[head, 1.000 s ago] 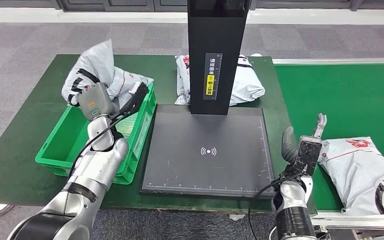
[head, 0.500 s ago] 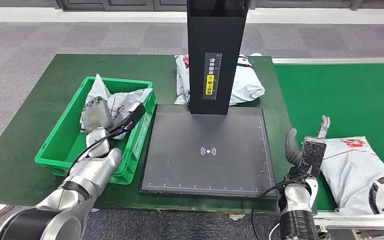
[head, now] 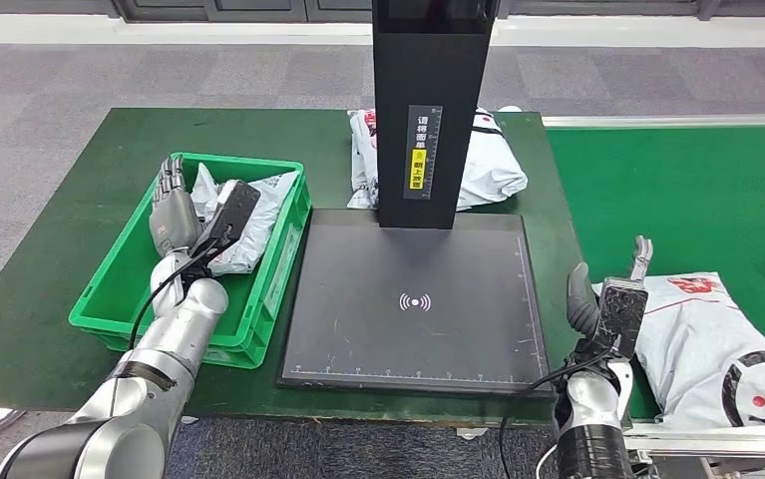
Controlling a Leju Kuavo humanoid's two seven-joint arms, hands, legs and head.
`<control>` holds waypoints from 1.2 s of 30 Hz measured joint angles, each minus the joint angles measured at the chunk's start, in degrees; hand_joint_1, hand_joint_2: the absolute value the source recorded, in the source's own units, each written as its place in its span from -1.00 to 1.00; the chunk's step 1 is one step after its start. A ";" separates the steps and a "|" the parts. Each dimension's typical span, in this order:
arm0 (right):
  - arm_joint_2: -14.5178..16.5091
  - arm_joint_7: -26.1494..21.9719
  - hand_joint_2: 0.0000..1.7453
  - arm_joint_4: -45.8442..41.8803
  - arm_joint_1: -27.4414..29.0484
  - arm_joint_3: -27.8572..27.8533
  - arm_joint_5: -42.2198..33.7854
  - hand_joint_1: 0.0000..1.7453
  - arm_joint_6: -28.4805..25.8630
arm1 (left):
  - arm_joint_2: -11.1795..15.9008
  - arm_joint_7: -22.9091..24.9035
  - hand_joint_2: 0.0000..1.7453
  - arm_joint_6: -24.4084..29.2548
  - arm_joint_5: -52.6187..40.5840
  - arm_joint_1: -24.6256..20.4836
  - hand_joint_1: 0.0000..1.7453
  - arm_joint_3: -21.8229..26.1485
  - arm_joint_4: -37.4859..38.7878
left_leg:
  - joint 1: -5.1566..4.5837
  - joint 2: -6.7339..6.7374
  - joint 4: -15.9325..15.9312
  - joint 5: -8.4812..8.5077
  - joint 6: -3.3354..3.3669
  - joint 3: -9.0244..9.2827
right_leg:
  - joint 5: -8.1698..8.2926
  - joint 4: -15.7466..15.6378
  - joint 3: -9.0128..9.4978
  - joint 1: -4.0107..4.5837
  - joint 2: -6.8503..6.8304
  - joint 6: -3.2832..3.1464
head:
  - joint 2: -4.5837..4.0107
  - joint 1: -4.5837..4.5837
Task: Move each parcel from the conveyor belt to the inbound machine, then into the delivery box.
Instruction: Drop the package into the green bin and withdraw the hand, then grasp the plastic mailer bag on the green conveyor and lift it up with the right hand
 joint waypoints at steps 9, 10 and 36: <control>-0.40 -0.80 1.00 0.71 -0.94 -0.04 0.71 -1.00 0.38 | -2.13 -16.52 -1.00 -17.62 24.63 1.91 -1.00 5.34 -6.12 | 0.00 -0.02 0.00 0.00 0.00 -0.01 | 0.00 0.00 -0.01 0.00 0.00 0.00 | 0.01 0.00; -0.66 -0.91 1.00 1.34 -1.47 -0.04 0.71 -1.00 0.07 | -2.66 -18.05 -1.00 -19.89 26.66 2.46 -1.00 5.30 -7.22 | -0.01 -0.02 0.00 0.00 0.00 -0.01 | 0.00 0.00 -0.01 -0.01 0.00 0.00 | 0.01 0.00; -15.73 13.83 1.00 24.80 -8.08 -2.72 10.90 -1.00 -11.37 | -8.53 -18.09 1.00 -31.24 44.00 14.63 -1.00 -21.79 -21.73 | -0.08 -0.33 0.06 -0.05 0.10 -0.21 | -0.02 -0.06 -0.08 -0.06 -0.33 0.06 | 0.00 0.02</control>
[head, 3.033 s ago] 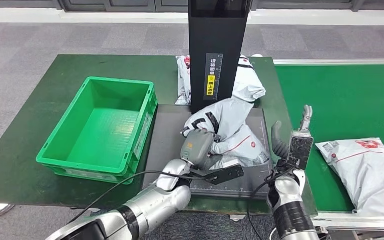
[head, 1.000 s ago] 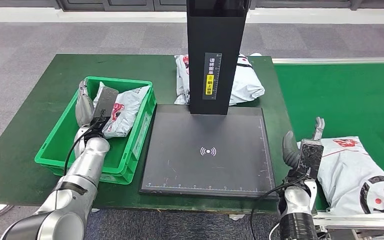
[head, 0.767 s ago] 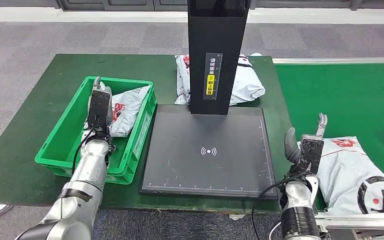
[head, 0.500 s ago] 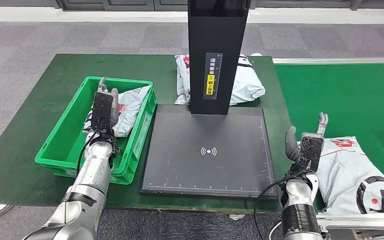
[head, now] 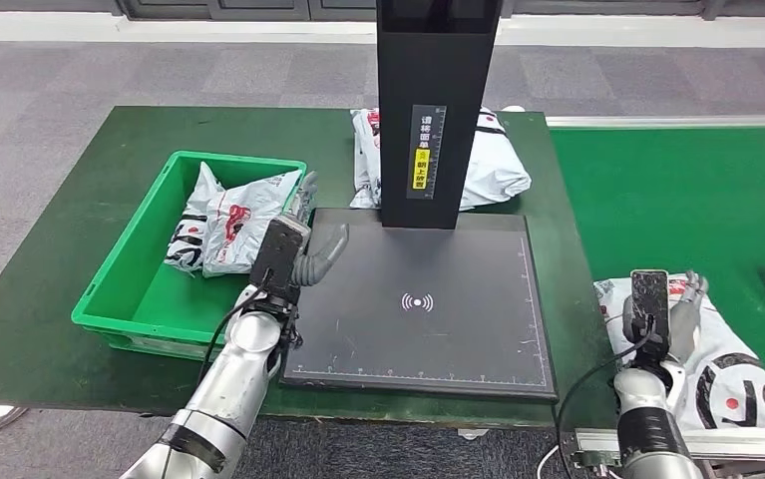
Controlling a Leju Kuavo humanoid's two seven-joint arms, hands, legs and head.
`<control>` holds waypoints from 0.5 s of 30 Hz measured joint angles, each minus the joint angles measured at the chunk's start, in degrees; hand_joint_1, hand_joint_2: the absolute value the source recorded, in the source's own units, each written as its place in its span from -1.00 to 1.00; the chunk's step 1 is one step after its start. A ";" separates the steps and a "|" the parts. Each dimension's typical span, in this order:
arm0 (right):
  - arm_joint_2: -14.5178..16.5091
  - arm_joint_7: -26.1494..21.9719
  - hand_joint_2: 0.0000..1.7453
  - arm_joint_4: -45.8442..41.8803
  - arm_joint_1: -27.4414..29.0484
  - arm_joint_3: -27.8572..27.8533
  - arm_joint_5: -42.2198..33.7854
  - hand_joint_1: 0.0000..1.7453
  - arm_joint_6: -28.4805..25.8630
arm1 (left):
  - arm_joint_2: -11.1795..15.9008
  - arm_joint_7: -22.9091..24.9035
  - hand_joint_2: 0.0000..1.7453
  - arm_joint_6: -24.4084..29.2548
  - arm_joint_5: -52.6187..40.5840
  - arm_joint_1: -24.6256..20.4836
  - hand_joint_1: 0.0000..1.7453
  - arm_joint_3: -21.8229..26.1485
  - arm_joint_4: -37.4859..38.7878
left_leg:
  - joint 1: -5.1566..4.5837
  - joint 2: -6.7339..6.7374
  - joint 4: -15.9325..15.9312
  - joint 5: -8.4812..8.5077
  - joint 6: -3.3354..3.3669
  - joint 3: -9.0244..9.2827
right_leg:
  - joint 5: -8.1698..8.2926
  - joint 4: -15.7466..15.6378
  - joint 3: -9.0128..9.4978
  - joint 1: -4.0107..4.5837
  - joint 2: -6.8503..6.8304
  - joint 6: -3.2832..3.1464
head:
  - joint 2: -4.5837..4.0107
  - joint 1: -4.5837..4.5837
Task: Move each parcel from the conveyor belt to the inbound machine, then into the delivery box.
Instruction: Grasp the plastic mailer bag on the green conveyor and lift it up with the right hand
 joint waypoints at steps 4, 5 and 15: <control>-2.76 10.42 1.00 5.16 0.61 -1.11 9.13 -1.00 -2.46 | -0.38 -0.83 1.00 1.89 0.34 0.47 -1.00 -3.39 2.73 | -0.06 0.04 0.00 -0.05 0.07 0.00 | -0.03 -0.01 -0.01 -0.06 0.02 0.05 | -0.01 0.00; -3.41 13.54 1.00 6.47 0.77 -1.20 11.69 -1.00 -2.30 | -0.43 -0.95 1.00 2.05 0.47 0.60 -1.00 -4.10 3.32 | -0.06 0.04 0.00 -0.05 0.07 0.00 | -0.04 -0.01 -0.01 -0.07 0.02 0.06 | -0.01 0.00; -6.41 28.74 1.00 14.60 -0.24 -1.31 23.87 1.00 9.43 | -0.20 -0.83 1.00 2.18 1.81 1.25 -1.00 -6.30 5.91 | 0.08 0.11 0.02 -0.14 0.16 0.30 | -0.12 -0.11 0.39 0.10 0.07 0.14 | 0.00 0.00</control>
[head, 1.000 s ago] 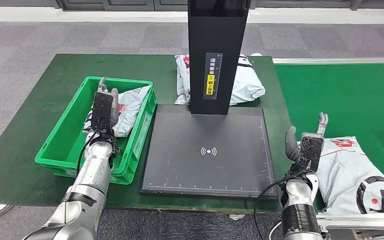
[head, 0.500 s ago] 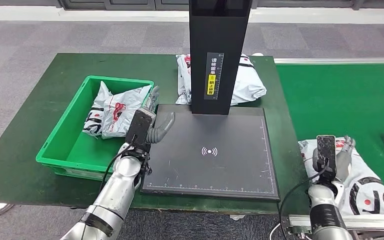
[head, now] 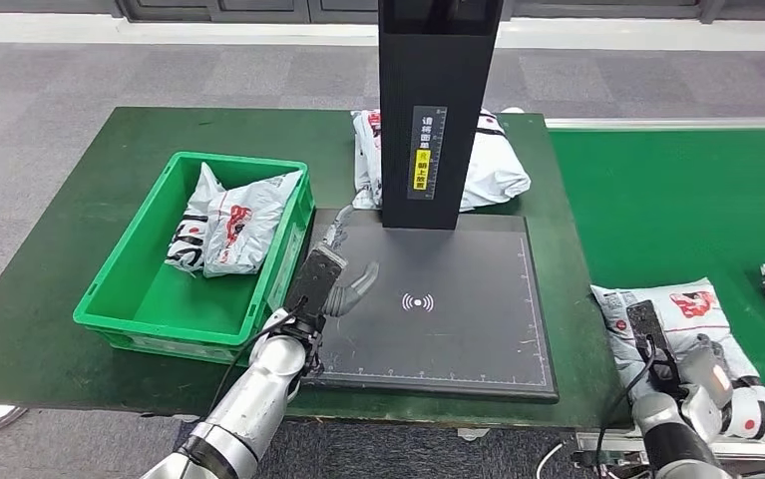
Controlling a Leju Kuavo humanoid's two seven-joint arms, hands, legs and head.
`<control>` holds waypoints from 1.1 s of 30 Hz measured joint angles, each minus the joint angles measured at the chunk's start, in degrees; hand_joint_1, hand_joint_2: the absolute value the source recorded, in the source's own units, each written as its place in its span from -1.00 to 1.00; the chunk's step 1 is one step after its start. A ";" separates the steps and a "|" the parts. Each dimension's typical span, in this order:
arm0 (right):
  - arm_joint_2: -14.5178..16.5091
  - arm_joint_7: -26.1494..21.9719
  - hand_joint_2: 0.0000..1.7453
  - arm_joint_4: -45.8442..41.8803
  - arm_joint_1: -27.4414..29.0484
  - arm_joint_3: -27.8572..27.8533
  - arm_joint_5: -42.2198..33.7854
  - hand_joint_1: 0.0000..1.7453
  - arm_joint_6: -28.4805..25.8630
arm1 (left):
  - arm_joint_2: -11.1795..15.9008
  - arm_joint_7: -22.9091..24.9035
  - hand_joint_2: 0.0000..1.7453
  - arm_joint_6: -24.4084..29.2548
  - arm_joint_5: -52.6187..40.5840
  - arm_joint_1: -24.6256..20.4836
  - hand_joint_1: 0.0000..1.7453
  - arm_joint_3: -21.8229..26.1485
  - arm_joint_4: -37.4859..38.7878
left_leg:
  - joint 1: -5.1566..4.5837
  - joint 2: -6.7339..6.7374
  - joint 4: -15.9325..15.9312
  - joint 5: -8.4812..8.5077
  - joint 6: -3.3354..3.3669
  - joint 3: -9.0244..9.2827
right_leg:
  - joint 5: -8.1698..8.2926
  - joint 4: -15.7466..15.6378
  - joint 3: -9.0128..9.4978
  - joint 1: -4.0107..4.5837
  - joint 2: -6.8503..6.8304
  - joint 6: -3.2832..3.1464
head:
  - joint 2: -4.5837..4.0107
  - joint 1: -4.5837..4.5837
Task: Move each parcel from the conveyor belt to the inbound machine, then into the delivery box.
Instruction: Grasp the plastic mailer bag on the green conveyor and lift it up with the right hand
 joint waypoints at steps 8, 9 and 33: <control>0.21 -2.77 1.00 1.01 -1.14 -0.30 1.08 1.00 3.74 | 0.92 0.22 1.00 0.19 0.68 0.03 -1.00 -0.01 0.66 | 0.05 0.13 0.08 -0.08 0.12 0.33 | 0.04 -0.13 0.44 0.05 0.10 0.13 | -0.01 0.00; 0.33 -3.82 1.00 1.01 -1.21 -0.39 1.00 1.00 3.98 | 1.04 0.33 1.00 0.29 0.71 0.06 -1.00 -0.01 0.66 | 0.06 0.15 0.09 -0.08 0.12 0.34 | 0.06 -0.13 0.45 0.05 0.12 0.13 | -0.01 0.00; 12.26 -36.56 1.00 -40.23 9.36 7.50 -35.02 1.00 -2.16 | 3.78 0.12 1.00 12.98 -1.15 1.66 -1.00 1.94 -2.32 | 0.07 0.78 -0.02 0.02 -0.20 -0.10 | 0.27 0.13 -0.38 0.11 0.70 -0.22 | 0.01 0.00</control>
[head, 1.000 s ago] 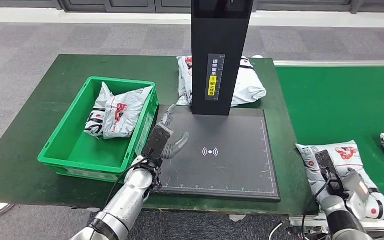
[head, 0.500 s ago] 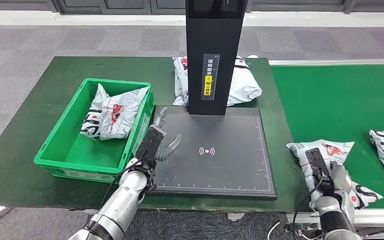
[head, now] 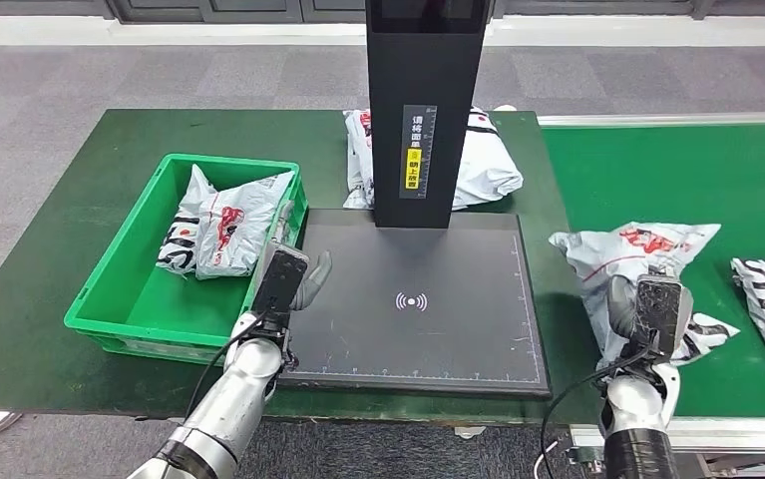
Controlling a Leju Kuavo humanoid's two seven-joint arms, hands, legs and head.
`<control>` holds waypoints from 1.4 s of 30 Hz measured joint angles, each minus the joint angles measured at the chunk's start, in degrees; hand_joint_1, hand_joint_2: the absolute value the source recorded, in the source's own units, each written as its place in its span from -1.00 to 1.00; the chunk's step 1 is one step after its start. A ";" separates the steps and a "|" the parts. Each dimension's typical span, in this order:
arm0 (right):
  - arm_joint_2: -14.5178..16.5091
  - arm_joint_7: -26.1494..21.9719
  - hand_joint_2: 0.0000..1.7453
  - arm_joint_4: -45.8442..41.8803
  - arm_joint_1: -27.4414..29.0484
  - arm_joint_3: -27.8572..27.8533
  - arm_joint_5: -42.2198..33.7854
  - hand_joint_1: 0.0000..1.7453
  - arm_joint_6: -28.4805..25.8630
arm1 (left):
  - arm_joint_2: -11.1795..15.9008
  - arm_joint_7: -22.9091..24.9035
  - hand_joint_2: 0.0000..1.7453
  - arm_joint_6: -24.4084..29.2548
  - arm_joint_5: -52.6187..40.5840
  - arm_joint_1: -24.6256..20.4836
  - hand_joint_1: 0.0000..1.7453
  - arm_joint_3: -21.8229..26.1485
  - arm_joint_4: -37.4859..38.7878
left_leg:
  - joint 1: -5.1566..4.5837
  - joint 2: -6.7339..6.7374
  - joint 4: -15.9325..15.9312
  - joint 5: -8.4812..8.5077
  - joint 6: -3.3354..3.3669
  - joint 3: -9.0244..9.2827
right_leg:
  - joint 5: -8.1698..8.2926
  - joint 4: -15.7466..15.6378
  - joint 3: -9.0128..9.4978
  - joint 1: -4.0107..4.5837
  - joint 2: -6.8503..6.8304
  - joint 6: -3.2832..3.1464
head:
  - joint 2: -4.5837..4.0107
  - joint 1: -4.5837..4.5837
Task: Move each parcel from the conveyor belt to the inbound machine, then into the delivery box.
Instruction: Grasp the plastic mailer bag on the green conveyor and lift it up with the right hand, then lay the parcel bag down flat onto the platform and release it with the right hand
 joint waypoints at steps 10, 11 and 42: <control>0.92 2.29 1.00 -9.67 0.89 12.51 4.37 1.00 -1.26 | -0.24 -0.93 1.00 0.95 -0.15 -0.09 -1.00 1.00 -0.38 | -0.01 -0.35 0.01 0.07 0.08 -0.14 | -0.02 -0.01 -0.03 -0.07 -0.31 0.01 | -0.01 -0.01; 0.94 2.35 1.00 -9.84 0.87 12.99 4.41 1.00 -1.29 | -0.26 -0.93 1.00 0.96 -0.16 -0.09 -1.00 1.03 -0.38 | -0.01 -0.39 0.01 0.07 0.09 -0.16 | -0.02 -0.01 -0.03 -0.08 -0.34 0.01 | -0.01 0.00; 1.45 5.58 1.00 21.51 -15.55 28.37 9.83 1.00 18.06 | -1.61 -2.63 1.00 -0.90 2.36 -6.22 -1.00 0.56 4.55 | -0.03 -0.69 0.02 0.30 0.02 -0.27 | 0.01 -0.01 -0.08 -0.10 -0.57 0.02 | 0.01 0.00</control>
